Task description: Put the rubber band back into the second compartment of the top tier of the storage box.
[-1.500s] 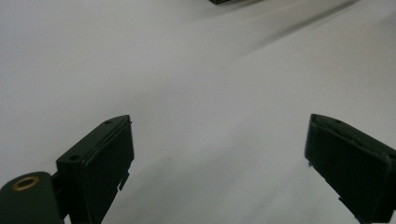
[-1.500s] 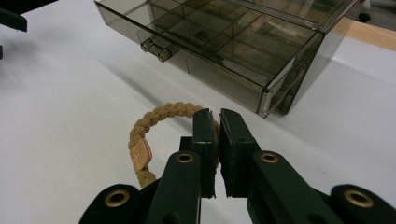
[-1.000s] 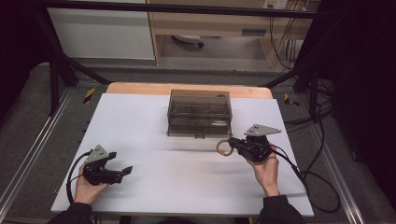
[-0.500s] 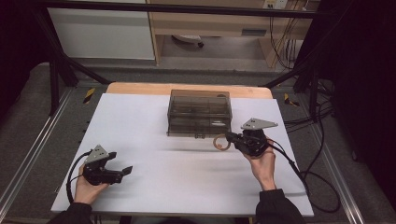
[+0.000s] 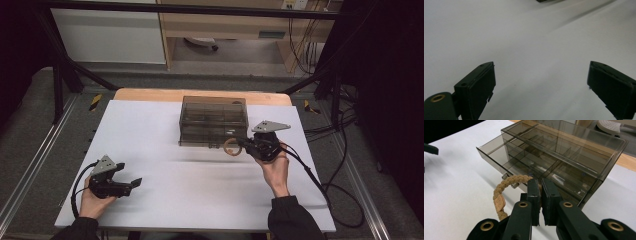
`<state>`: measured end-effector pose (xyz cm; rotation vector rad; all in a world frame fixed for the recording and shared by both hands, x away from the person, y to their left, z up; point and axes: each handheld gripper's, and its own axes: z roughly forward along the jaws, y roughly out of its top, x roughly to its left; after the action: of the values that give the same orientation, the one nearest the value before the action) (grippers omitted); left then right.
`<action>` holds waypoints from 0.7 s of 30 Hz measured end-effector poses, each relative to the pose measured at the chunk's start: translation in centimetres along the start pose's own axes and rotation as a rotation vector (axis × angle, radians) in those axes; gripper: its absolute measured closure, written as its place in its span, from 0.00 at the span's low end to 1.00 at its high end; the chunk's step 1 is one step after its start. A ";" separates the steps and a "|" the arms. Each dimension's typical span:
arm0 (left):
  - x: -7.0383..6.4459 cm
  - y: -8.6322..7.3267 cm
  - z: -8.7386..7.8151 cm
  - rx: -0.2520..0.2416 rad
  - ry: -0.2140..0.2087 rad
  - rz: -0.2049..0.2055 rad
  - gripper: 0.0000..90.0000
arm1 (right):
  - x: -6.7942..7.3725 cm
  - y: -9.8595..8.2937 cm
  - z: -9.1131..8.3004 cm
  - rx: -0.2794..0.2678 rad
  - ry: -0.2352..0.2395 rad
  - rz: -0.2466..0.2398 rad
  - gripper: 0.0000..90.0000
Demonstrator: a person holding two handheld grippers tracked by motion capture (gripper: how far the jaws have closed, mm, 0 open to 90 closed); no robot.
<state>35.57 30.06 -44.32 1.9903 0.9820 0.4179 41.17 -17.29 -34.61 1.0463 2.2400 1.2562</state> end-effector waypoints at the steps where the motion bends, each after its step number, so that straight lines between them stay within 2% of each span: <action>1: 0.0 0.0 0.0 0.000 0.000 0.000 0.08 | 0.0 0.2 0.1 -0.003 -0.003 -0.002 0.95; 21: 0.0 0.0 0.0 -0.001 -0.001 0.001 0.08 | 0.5 1.7 2.6 0.011 -0.006 -0.011 0.95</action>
<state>35.57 30.07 -44.31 1.9903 0.9804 0.4180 43.20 -14.91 -34.49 1.0382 2.2478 1.2360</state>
